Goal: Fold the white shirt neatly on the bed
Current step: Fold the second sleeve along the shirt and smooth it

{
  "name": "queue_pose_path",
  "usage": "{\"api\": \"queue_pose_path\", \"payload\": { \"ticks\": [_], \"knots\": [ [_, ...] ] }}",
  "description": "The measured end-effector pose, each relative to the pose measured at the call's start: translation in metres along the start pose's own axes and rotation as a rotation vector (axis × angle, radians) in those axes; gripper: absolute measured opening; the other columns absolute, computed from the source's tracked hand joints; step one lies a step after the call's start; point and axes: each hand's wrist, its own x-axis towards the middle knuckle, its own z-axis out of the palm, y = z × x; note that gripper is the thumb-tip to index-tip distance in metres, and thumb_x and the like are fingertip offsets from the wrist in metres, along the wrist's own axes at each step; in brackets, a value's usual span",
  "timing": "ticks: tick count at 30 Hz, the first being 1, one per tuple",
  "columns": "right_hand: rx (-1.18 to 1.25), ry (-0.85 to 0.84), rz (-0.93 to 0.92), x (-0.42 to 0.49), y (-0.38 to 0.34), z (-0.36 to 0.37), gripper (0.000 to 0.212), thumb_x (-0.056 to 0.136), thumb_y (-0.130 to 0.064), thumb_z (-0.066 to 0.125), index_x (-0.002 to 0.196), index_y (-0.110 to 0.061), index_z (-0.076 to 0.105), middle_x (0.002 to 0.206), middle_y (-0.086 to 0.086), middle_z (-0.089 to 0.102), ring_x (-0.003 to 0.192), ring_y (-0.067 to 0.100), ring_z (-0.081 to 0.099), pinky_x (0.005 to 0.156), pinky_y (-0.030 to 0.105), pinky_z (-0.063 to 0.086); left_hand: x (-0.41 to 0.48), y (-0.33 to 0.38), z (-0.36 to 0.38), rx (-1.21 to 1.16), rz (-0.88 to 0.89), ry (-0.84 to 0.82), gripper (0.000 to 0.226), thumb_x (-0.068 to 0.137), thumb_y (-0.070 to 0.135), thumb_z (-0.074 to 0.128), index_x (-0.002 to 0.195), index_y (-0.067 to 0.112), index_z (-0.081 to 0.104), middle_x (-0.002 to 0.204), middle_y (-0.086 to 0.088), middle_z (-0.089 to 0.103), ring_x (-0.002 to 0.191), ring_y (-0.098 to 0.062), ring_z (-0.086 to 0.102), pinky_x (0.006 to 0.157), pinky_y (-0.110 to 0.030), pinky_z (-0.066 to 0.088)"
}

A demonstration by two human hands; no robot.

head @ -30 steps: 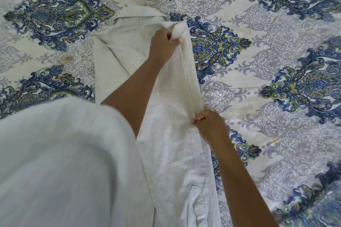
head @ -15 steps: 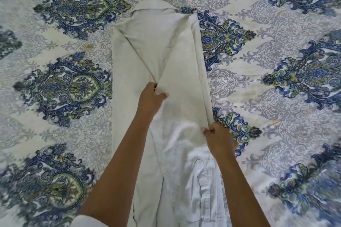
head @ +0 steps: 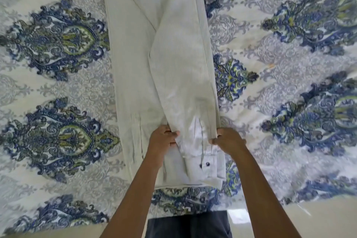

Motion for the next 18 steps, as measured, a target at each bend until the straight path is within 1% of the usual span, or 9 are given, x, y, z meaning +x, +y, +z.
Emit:
{"api": "queue_pose_path", "payload": {
  "ticks": [2,4,5,7,10,12,14,16,18],
  "knots": [
    [0.093,0.007,-0.026,-0.002,0.01,0.004,0.032,0.081,-0.019,0.07,0.107,-0.001,0.066,0.106,0.017,0.067,0.1,0.03,0.062,0.092,0.042,0.048,-0.005,-0.009,0.0,0.076,-0.026,-0.042,0.011,0.084,0.0,0.062,0.092,0.007,0.063,0.083,-0.007,0.065,0.068,-0.014,0.06,0.059,-0.02,0.05],
    [0.154,0.035,-0.033,-0.003,0.018,0.009,0.029,0.081,-0.017,0.07,0.1,0.004,0.066,0.101,0.021,0.067,0.097,0.034,0.063,0.086,0.039,0.048,-0.006,-0.012,0.0,0.08,0.0,-0.002,0.011,0.085,-0.003,0.06,0.093,0.003,0.063,0.082,-0.011,0.063,0.063,-0.015,0.057,0.052,-0.019,0.05],
    [0.146,0.058,-0.032,-0.004,0.022,0.014,0.025,0.08,-0.018,0.071,0.095,0.002,0.067,0.099,0.021,0.067,0.096,0.035,0.063,0.086,0.037,0.048,-0.006,-0.014,0.0,0.065,0.025,0.026,0.012,0.085,-0.004,0.059,0.095,0.002,0.063,0.084,-0.011,0.063,0.063,-0.015,0.057,0.049,-0.018,0.05],
    [0.078,0.101,-0.007,-0.005,0.027,0.022,0.016,0.079,-0.021,0.07,0.089,-0.009,0.067,0.1,0.016,0.067,0.098,0.033,0.062,0.094,0.044,0.044,-0.006,-0.016,0.0,0.069,0.053,0.036,0.016,0.085,-0.004,0.059,0.1,0.001,0.063,0.089,-0.011,0.063,0.069,-0.017,0.058,0.048,-0.015,0.05],
    [0.0,0.181,0.039,-0.014,0.028,0.03,0.021,0.085,-0.021,0.063,0.103,-0.012,0.066,0.111,0.008,0.064,0.107,0.028,0.055,0.099,0.039,0.034,-0.009,-0.02,0.002,0.057,0.025,-0.036,0.026,0.085,-0.002,0.061,0.11,-0.003,0.059,0.098,-0.013,0.064,0.076,-0.018,0.06,0.05,-0.015,0.051],
    [-0.086,0.247,0.07,-0.025,0.025,0.032,0.02,0.088,-0.024,0.057,0.106,-0.017,0.063,0.114,0.004,0.063,0.109,0.025,0.053,0.095,0.037,0.026,-0.013,-0.018,0.004,0.211,0.072,0.037,0.023,0.086,0.007,0.062,0.107,-0.001,0.058,0.099,-0.013,0.065,0.081,-0.022,0.061,0.057,-0.022,0.05],
    [-0.17,0.392,0.023,-0.033,0.015,0.032,0.022,0.089,-0.025,0.054,0.109,-0.018,0.058,0.116,0.003,0.06,0.112,0.025,0.051,0.094,0.038,0.025,-0.016,-0.007,0.006,0.518,0.324,0.342,0.016,0.088,0.016,0.059,0.101,0.006,0.055,0.101,-0.012,0.062,0.088,-0.026,0.059,0.065,-0.029,0.044],
    [-0.163,0.657,-0.125,-0.032,-0.007,0.032,0.027,0.089,-0.023,0.053,0.113,-0.012,0.057,0.118,0.008,0.058,0.114,0.029,0.049,0.096,0.04,0.029,-0.012,0.019,0.009,0.661,0.683,0.634,0.021,0.089,0.013,0.055,0.108,0.004,0.055,0.108,-0.014,0.057,0.098,-0.03,0.055,0.077,-0.036,0.045],
    [-0.092,0.91,-0.402,-0.017,-0.042,0.029,0.03,0.085,-0.017,0.048,0.108,-0.004,0.061,0.112,0.014,0.062,0.107,0.034,0.057,0.092,0.043,0.04,0.011,0.052,0.01,0.789,1.0,0.651,0.029,0.089,0.013,0.047,0.114,0.001,0.056,0.116,-0.017,0.057,0.107,-0.033,0.054,0.087,-0.04,0.046]
  ]
}}
